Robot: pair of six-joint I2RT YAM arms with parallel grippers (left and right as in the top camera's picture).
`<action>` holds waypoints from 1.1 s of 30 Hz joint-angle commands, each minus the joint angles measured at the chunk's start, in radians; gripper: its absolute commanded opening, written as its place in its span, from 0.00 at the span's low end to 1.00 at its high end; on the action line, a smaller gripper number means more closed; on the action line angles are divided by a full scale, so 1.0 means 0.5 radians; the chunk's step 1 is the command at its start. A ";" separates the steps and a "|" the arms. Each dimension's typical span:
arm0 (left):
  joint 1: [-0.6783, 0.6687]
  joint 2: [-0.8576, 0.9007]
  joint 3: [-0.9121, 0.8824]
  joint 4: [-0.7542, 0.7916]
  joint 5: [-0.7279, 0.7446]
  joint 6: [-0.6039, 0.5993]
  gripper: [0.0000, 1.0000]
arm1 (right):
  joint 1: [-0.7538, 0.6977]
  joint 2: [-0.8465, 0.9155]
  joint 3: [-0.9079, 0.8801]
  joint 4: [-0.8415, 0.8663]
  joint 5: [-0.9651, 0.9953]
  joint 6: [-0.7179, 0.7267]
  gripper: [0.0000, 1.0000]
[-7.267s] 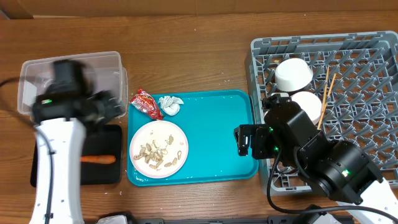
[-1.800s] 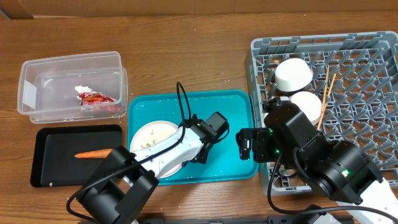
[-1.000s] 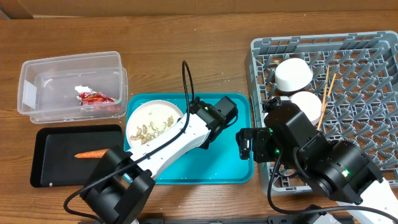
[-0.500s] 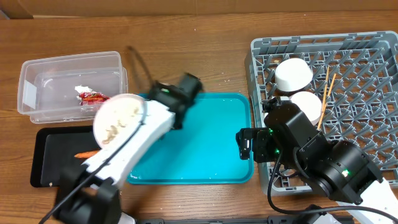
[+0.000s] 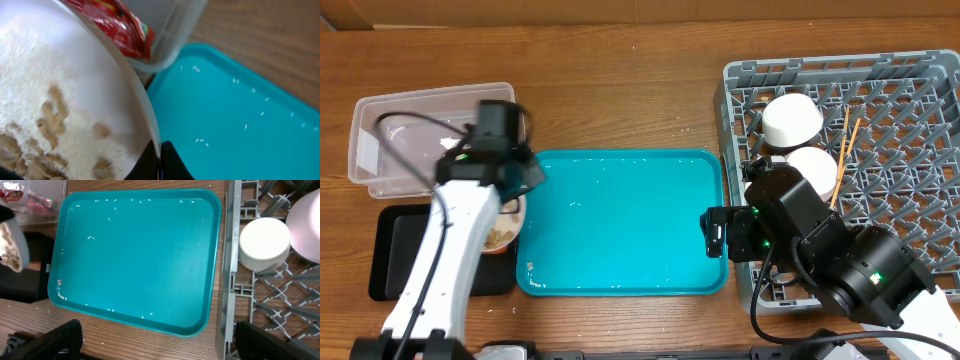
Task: Sort waste into correct bins and load items into the dishwasher
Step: 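Tilt the plate to dump peanut shells and rice onto the black tray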
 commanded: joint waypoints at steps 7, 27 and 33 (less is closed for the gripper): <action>0.737 -0.281 -0.362 0.343 1.085 0.423 0.05 | 0.002 -0.016 0.032 0.004 -0.003 0.008 1.00; 1.610 -0.736 -0.545 0.275 2.094 0.834 0.04 | 0.002 -0.016 0.031 0.005 -0.002 0.008 1.00; 1.872 -0.754 -0.574 0.226 2.446 0.981 0.04 | 0.002 -0.016 0.032 0.005 -0.002 0.008 1.00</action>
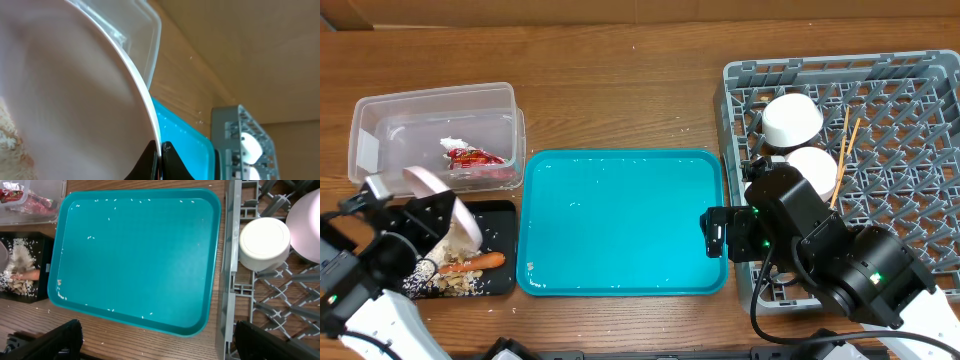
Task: Sort waste into correct bins and load items into the dishwasher
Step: 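Tilt the plate to dump peanut shells and rice onto the black tray, then carry the empty plate right and set it upright in the dish rack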
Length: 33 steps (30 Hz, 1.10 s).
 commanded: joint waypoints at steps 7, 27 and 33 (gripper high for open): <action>0.448 -0.042 -0.187 0.005 0.828 0.284 0.04 | 0.002 -0.016 0.032 0.005 -0.002 0.008 1.00; 0.289 -0.194 -0.204 -0.108 0.764 0.354 0.04 | 0.002 -0.016 0.032 0.041 -0.001 0.008 1.00; -0.628 -0.263 0.203 -0.244 -0.067 0.285 0.04 | 0.002 -0.017 0.032 0.182 0.060 0.044 1.00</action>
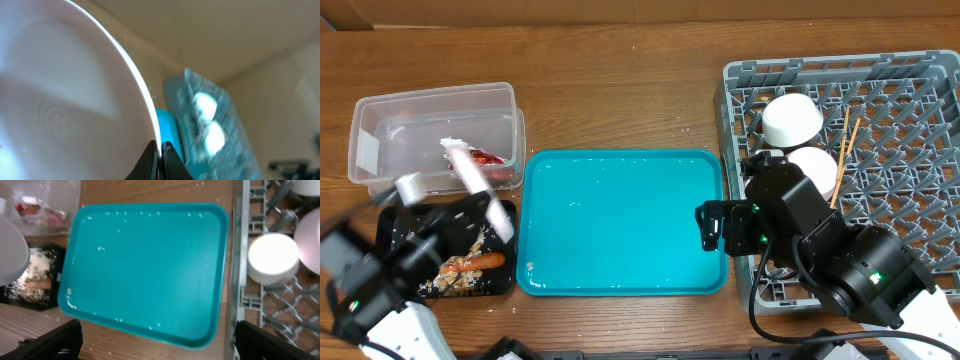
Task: Sort waste into correct bins and load items into the dishwasher
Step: 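Carry the empty plate right and set it upright in the dish rack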
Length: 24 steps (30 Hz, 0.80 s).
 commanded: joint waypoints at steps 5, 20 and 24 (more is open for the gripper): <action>-1.147 0.002 0.385 -0.018 -1.041 -0.154 0.04 | 0.002 -0.019 0.047 0.050 0.304 0.288 1.00; -2.345 0.560 0.395 1.044 -0.945 -0.594 0.04 | 0.002 -0.236 0.395 -0.230 0.790 0.325 1.00; -2.383 0.825 0.396 1.836 -0.626 -1.080 0.04 | 0.002 -0.374 0.439 -0.286 0.780 0.323 1.00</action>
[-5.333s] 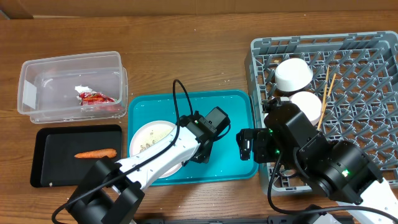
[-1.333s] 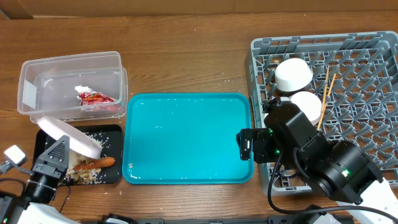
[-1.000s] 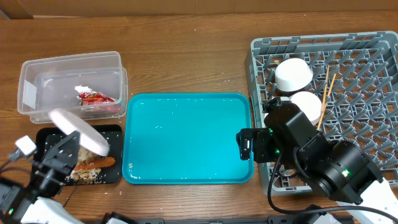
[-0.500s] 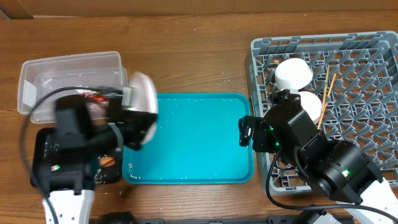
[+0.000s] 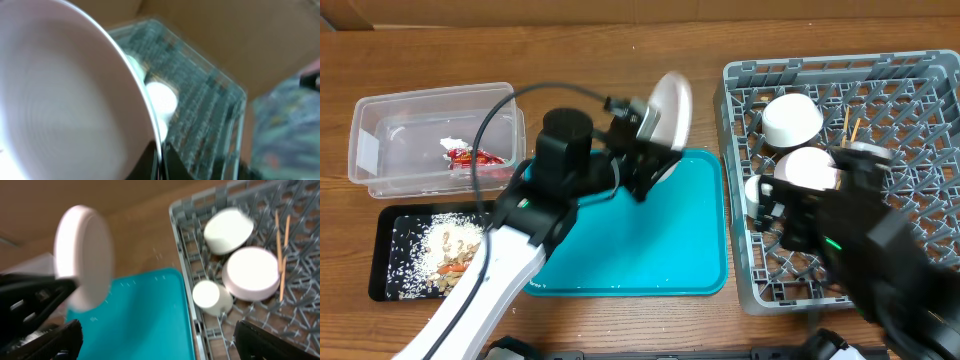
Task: Sort waste into correct bins and load items into the dishwasher
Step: 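Carry the empty plate right and set it upright in the dish rack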
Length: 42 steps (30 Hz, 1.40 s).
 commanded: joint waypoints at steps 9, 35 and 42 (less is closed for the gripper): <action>-0.299 0.496 0.045 1.429 0.258 -1.393 0.04 | 0.002 -0.184 0.057 -0.114 0.047 0.011 1.00; -0.463 0.844 0.045 1.482 -0.721 -1.530 0.04 | 0.002 -0.184 0.056 -0.182 -0.005 0.010 1.00; -0.445 1.084 0.045 1.769 -0.575 -1.576 0.04 | 0.002 -0.184 0.056 -0.196 -0.037 0.009 1.00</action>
